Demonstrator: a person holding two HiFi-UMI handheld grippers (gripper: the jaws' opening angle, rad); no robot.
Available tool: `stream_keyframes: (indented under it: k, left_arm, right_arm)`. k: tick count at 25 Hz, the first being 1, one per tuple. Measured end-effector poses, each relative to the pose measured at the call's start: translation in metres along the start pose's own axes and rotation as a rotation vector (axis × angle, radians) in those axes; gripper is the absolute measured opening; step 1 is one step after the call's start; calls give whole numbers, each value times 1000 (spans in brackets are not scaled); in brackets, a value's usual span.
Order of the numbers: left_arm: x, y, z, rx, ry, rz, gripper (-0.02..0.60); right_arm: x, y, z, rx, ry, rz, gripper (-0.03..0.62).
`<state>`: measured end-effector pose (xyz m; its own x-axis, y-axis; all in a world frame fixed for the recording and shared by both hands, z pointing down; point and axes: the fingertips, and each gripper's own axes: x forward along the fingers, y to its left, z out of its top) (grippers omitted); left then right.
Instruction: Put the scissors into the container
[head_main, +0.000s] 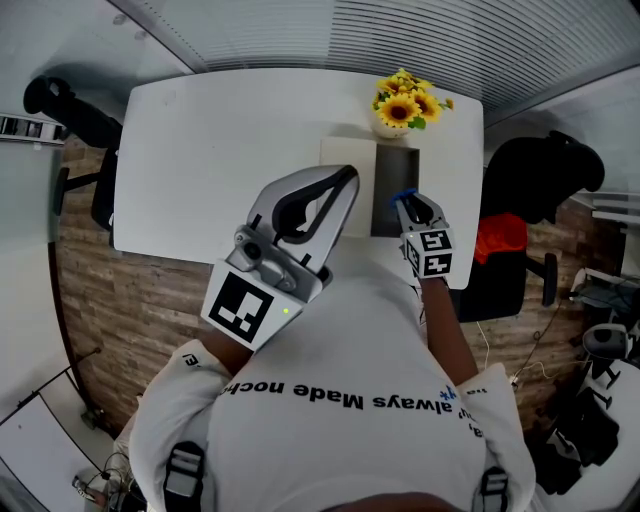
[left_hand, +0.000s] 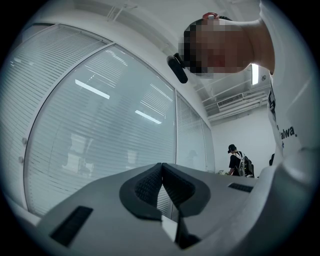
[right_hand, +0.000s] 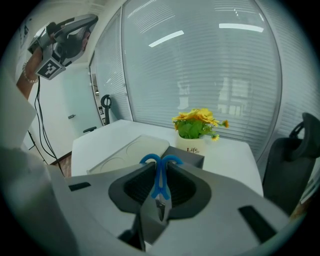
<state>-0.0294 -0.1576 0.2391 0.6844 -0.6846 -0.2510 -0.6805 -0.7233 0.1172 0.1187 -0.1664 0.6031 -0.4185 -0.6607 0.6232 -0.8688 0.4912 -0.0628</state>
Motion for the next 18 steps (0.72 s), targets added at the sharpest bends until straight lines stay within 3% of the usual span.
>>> stream_keyframes:
  k: [18]
  left_arm:
    - [0, 1, 1, 0, 0, 7, 20]
  right_arm:
    - [26, -5, -10, 35, 38, 9, 84]
